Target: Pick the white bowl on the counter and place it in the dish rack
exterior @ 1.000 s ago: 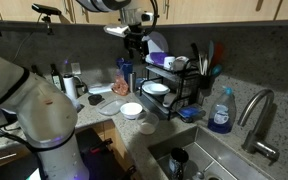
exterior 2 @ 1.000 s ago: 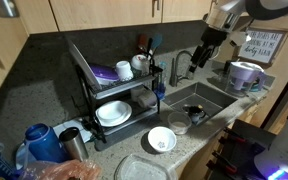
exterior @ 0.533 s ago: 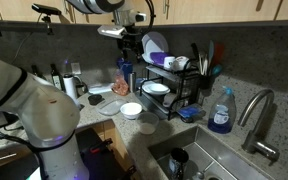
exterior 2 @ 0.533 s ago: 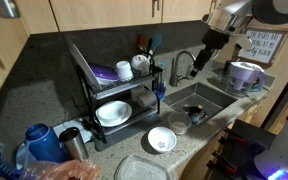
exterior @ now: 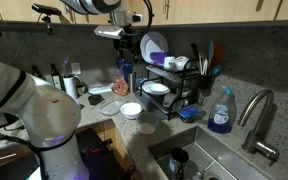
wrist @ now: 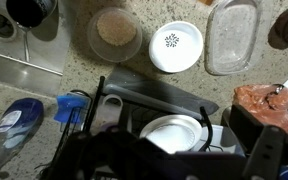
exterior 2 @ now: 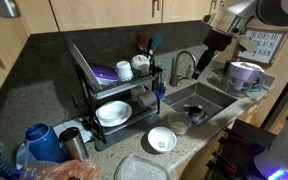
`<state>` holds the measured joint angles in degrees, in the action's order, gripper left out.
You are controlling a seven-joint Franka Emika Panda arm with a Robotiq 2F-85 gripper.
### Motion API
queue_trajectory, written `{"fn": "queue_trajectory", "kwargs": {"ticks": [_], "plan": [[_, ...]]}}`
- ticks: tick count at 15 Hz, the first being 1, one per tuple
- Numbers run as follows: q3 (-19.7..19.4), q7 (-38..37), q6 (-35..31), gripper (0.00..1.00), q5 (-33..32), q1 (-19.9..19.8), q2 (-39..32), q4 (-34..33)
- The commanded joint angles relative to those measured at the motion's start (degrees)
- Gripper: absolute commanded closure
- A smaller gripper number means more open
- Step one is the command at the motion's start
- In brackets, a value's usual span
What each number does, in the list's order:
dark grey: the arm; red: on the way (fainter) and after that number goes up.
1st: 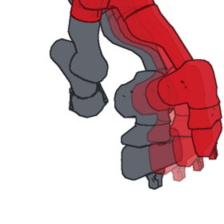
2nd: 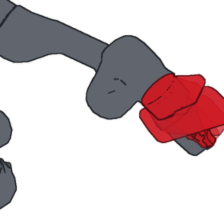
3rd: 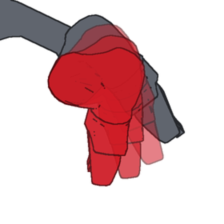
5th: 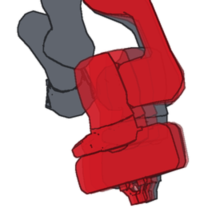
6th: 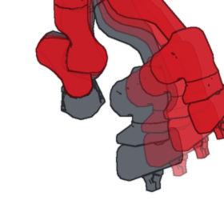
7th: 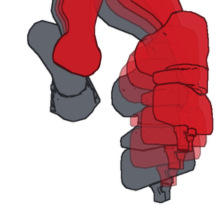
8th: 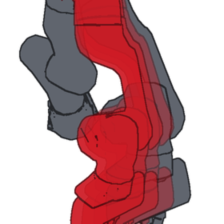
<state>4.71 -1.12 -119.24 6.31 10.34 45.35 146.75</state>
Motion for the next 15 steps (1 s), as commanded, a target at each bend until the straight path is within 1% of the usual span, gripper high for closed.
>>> {"fn": "queue_trajectory", "kwargs": {"ticks": [1, 2, 6, 8, 12, 14, 15], "plan": [[0.3, 1.3, -0.6, 0.00, 0.9, 0.3, 0.2, 0.4], [0.6, 1.7, -1.0, 0.00, 1.0, 0.8, 0.3, 1.0], [-0.1, 5.0, -3.7, 0.00, 4.8, 4.9, 1.1, 4.0], [-1.2, 10.3, -5.3, 0.00, 6.8, 7.9, 1.3, 5.7], [-2.9, 19.2, -8.4, 0.00, 10.1, 12.3, 1.1, 8.8], [-3.8, 23.7, -9.5, 0.00, 10.6, 14.3, 0.9, 10.1], [-4.2, 26.2, -8.3, 0.00, 10.0, 15.2, 0.6, 10.3]]}}
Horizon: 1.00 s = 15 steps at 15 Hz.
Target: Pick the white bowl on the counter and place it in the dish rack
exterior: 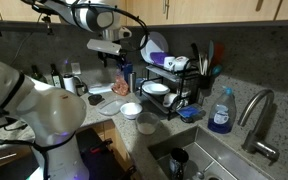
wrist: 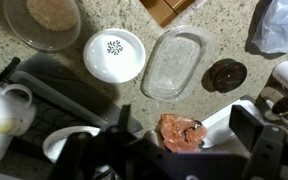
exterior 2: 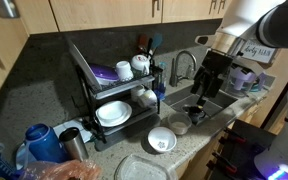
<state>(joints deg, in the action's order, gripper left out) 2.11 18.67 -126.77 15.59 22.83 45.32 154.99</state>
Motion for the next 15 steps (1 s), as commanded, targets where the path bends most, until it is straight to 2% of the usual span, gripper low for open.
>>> {"fn": "queue_trajectory", "kwargs": {"ticks": [1, 2, 9, 15], "plan": [[-1.7, 7.8, 0.2, 0.00, 0.1, 3.1, 0.5, 2.2], [-0.7, 4.4, 0.2, 0.00, 0.1, 1.5, 0.0, 1.0], [-0.8, 4.8, 0.2, 0.00, 0.1, 1.7, 0.0, 1.3], [0.2, 11.6, -4.4, 0.00, -0.6, 5.3, -3.6, 2.7]]}}
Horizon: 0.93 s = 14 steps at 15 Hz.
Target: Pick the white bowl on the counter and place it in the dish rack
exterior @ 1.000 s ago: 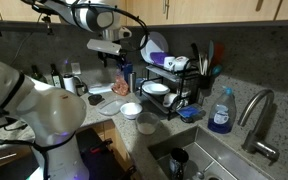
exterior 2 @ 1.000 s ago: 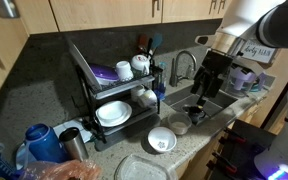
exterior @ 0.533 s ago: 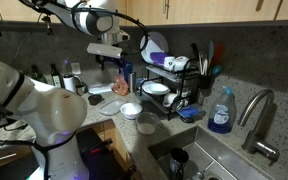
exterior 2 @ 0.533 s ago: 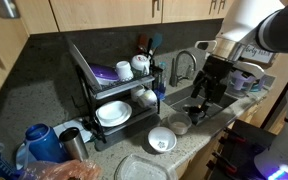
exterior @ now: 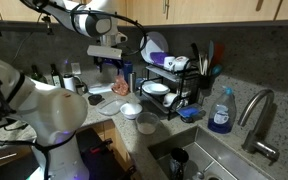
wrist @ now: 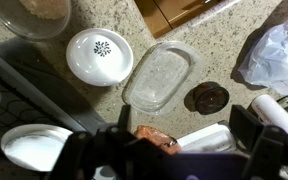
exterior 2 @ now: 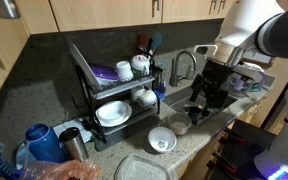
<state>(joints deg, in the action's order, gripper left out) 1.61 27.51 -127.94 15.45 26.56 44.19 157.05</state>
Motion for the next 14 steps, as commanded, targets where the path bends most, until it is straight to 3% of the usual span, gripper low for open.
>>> {"fn": "queue_trajectory", "kwargs": {"ticks": [1, 9, 14], "plan": [[1.0, 3.4, -4.2, 0.00, -0.8, 2.0, -3.4, 0.9], [8.0, 1.7, -12.4, 0.00, -8.8, 3.2, -12.9, 1.6], [11.3, -0.7, -18.5, 0.00, -15.3, 1.6, -20.5, 1.8]]}}
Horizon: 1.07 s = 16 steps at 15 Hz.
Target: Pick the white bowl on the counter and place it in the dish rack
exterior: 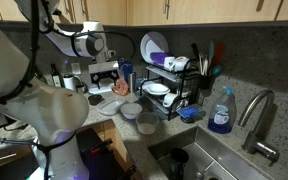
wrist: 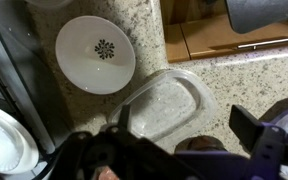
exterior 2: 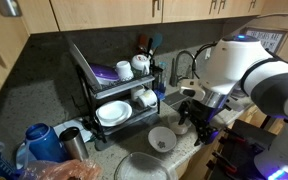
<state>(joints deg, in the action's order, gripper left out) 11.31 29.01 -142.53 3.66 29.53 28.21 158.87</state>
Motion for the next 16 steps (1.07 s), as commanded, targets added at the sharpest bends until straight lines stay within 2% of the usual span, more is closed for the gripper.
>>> {"fn": "queue_trajectory", "kwargs": {"ticks": [1, 11, 12, 14, 15, 16], "plan": [[1.6, -2.7, -5.4, 0.00, -4.4, -1.7, -6.4, 0.0], [0.3, -1.3, -12.6, 0.00, -2.0, -5.0, -21.9, -1.0], [0.5, -1.3, -12.7, 0.00, -1.7, -5.5, -22.8, -1.1], [0.1, 1.7, -11.7, 0.00, 2.8, -5.4, -21.8, -1.2], [1.5, -1.3, -11.8, 0.00, -0.3, -6.2, -22.2, -0.5], [1.4, -0.1, -11.8, 0.00, 1.2, -6.2, -22.4, -0.7]]}}
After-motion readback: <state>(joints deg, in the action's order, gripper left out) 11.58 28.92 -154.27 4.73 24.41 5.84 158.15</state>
